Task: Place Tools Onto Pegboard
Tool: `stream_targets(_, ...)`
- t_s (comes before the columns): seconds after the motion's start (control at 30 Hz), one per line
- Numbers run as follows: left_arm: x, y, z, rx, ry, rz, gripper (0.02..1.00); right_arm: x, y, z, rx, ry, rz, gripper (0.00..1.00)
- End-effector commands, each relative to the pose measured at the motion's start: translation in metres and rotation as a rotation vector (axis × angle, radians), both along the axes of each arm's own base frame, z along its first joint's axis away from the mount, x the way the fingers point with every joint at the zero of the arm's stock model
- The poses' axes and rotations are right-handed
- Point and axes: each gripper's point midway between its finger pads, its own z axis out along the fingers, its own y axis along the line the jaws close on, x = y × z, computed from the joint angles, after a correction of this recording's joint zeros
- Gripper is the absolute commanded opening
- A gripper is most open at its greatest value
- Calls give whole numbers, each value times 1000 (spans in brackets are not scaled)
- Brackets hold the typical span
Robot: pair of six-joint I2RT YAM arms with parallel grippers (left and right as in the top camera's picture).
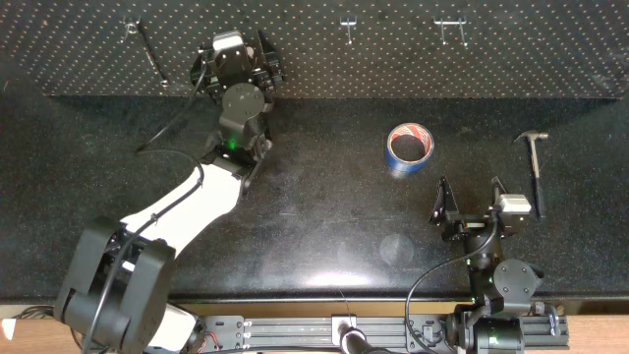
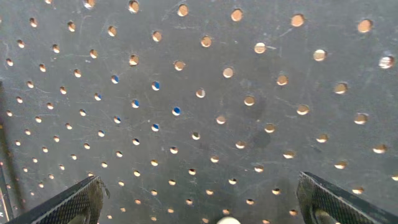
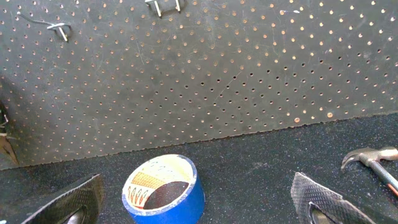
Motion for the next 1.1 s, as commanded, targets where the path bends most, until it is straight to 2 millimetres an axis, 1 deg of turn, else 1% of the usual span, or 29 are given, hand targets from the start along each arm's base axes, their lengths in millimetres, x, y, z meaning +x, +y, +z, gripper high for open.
stream_targets(0.03, -36, -47, 12, 58, 123, -127, 996, 0, -1, -1, 7, 0, -5, 987)
stream_targets(0.07, -53, -49, 15, 88, 177, -153, 993, 0, -1, -1, 7, 0, -5, 987)
stream_targets(0.1, -98, -32, 49, 93, 226, -226, 993, 0, -1, -1, 7, 0, -5, 987)
stream_targets(0.13, -141, 4, 71, 27, 214, -322, 993, 0, -1, -1, 7, 0, -5, 987)
stream_targets(0.17, -186, 36, 68, -45, 147, -401, 993, 0, -1, -1, 7, 0, -5, 987)
stream_targets(0.2, -225, 59, 44, -61, 46, -380, 993, 0, -1, -1, 7, 0, -5, 987)
stream_targets(0.23, -237, 70, 19, -107, 11, -340, 993, 0, -1, -1, 7, 0, -5, 987)
stream_targets(0.27, -237, 79, -8, -134, -90, -309, 993, 0, -1, -1, 7, 0, -5, 987)
stream_targets(0.3, -230, 81, -16, -119, -197, -308, 993, 0, -1, -1, 7, 0, -5, 987)
stream_targets(0.37, -228, 82, -53, -115, -57, -297, 996, 0, -1, -1, 7, 0, -5, 987)
stream_targets(0.4, -228, 82, -68, -96, 2, -295, 993, 0, -1, -1, 7, 0, -5, 987)
stream_targets(0.63, -228, 82, -67, -96, 1, -295, 993, 0, -1, -1, 7, 0, -5, 987)
stream_targets(0.7, -228, 82, -67, -96, 1, -295, 993, 0, -6, 4, 4, -22, -33, 987)
stream_targets(0.77, -228, 82, -67, -96, 2, -295, 993, 0, -6, -2, 5, 4, -35, 987)
stream_targets(0.87, -228, 82, -67, -96, 1, -296, 993, 0, -6, -3, 5, 5, -35, 976)
stream_targets(0.93, -228, 82, -67, -96, 1, -296, 996, 0, -13, 12, 5, 1, -61, 976)
stream_targets(0.97, -228, 82, -67, -96, 1, -295, 991, 8, -17, 15, 11, 80, -77, 976)
stream_targets(1.03, -228, 82, -67, -96, 1, -296, 993, 31, -9, 36, 24, 176, -19, 976)
stream_targets(1.07, -228, 82, -67, -96, 2, -295, 993, 58, -1, 43, 29, 258, 17, 934)
stream_targets(1.1, -228, 82, -67, -96, 1, -296, 993, 70, 8, 37, 25, 308, 48, 934)
